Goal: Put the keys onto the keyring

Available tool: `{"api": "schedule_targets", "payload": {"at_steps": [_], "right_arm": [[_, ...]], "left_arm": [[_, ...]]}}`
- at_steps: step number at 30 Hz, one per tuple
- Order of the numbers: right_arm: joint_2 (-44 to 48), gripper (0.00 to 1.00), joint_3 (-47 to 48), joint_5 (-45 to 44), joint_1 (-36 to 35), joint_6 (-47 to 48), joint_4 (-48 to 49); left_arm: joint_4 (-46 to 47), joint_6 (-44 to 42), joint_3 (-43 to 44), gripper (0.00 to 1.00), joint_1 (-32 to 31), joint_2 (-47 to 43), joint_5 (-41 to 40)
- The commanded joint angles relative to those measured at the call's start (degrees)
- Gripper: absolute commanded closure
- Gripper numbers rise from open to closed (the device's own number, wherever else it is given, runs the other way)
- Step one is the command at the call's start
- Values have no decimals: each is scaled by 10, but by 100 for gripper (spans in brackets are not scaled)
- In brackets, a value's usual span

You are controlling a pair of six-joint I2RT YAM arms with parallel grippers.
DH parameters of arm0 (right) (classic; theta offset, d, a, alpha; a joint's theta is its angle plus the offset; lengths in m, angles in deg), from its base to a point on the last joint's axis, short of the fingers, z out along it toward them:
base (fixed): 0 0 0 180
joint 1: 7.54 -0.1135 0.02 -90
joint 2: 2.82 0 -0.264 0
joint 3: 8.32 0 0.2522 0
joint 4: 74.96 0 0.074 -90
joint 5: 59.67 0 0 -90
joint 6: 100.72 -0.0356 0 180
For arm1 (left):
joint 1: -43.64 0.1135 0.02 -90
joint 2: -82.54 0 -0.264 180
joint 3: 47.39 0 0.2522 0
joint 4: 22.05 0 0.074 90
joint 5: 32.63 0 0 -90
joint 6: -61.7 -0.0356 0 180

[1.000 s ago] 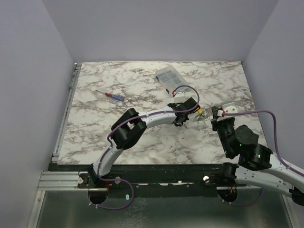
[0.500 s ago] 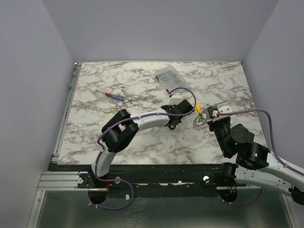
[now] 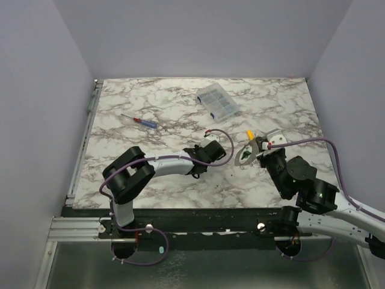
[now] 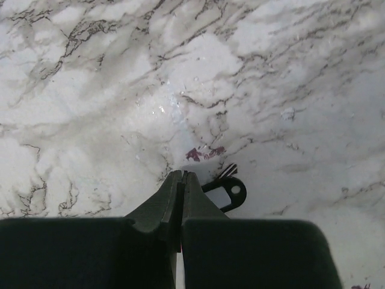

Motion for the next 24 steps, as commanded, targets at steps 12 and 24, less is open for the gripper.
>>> {"api": "schedule_targets", "payload": {"at_steps": [12,24], "right_arm": [[-20,99,-9,23,1,19,34],[-30,99,-10,19,1,22,36]], "left_arm": [[75,-181,-112,100,-12,-151,76],[85,-158,-45,100,16,-33,34]]}}
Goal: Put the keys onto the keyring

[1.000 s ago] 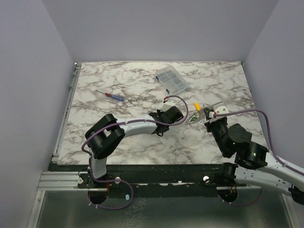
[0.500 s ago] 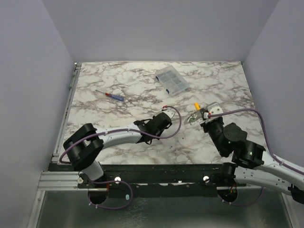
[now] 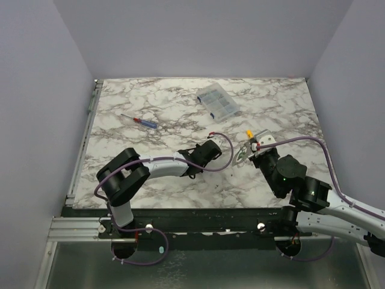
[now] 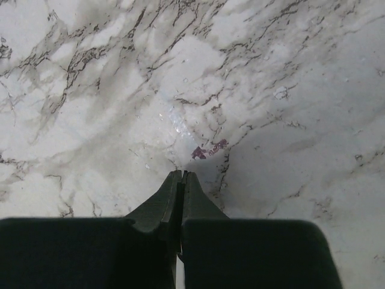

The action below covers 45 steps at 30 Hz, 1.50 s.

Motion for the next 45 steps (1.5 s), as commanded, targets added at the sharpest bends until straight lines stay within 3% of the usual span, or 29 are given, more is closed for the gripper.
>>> {"api": "schedule_targets", "payload": {"at_steps": [1,5,7,11,15,18,21,29,39,45], "right_arm": [[4,99,-3,4,1,6,23],[4,99,-4,4,1,5,21],[4,99,-5,3,1,4,20],[4,99,-5,4,0,5,21],[2,99,-5,3,1,8,25],[0,99,-5,2,1,9,27],[1,99,-6,3,0,8,28],[3,99,-7,1,1,9,27],[10,99,-5,5,1,5,20],[10,99,-5,7,1,4,18]], "left_arm": [[18,7,29,100,11,19,-17],[22,11,41,95,19,26,-9],[21,14,43,88,21,23,-6],[22,21,45,66,23,8,-5],[21,25,37,37,23,-19,-6],[19,27,27,29,24,-44,-9],[7,30,20,30,25,-63,-14],[-2,59,-4,52,39,-82,46],[3,76,-10,63,56,-51,68],[13,83,-13,64,57,-32,88]]}}
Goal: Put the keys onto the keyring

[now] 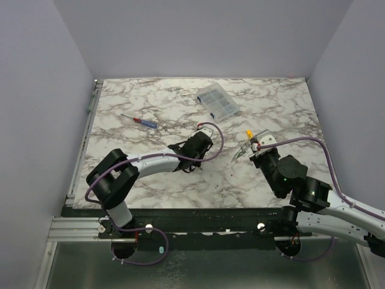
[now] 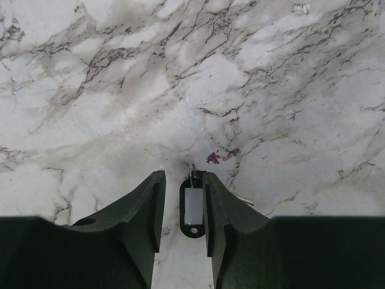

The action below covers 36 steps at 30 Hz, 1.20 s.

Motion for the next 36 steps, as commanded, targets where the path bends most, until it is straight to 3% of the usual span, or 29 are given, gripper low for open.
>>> {"api": "schedule_targets", "payload": {"at_steps": [1,24,26,29,36], "right_arm": [[6,99,-2,6,1,1,14],[2,99,-2,10,1,-3,11],[3,99,-2,10,1,-4,10],[3,99,-2,11,1,-5,9],[2,99,-4,12,1,-5,10]], "left_arm": [[10,15,-10,64,2,16,29],[26,14,-14,79,2,37,25],[26,14,-14,81,2,36,26],[26,14,-13,100,2,36,25],[35,12,-27,100,-1,-14,25]]}}
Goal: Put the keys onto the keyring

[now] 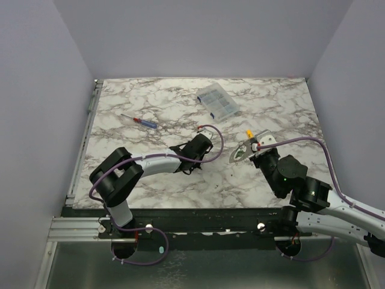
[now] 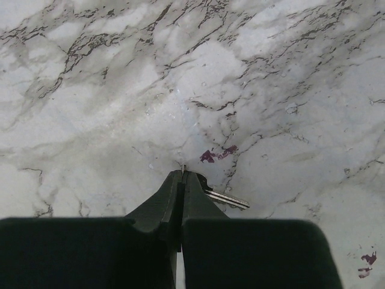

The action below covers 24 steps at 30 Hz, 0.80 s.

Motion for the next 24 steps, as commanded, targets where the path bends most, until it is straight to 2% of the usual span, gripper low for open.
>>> {"api": "schedule_targets", "payload": {"at_steps": [1,10,16,24], "right_arm": [[2,99,-4,8,1,-5,10],[3,99,-3,16,1,-5,14],[0,99,-1,29,0,-4,15],[30,99,-2,104,1,-10,19]], "left_arm": [[14,-3,-16,100,-1,-55,9],[4,-16,-24,100,-15,-170,35],[-34,-50,-15,100,-40,-235,-1],[-47,-192,-2,100,-58,-316,-22]]}}
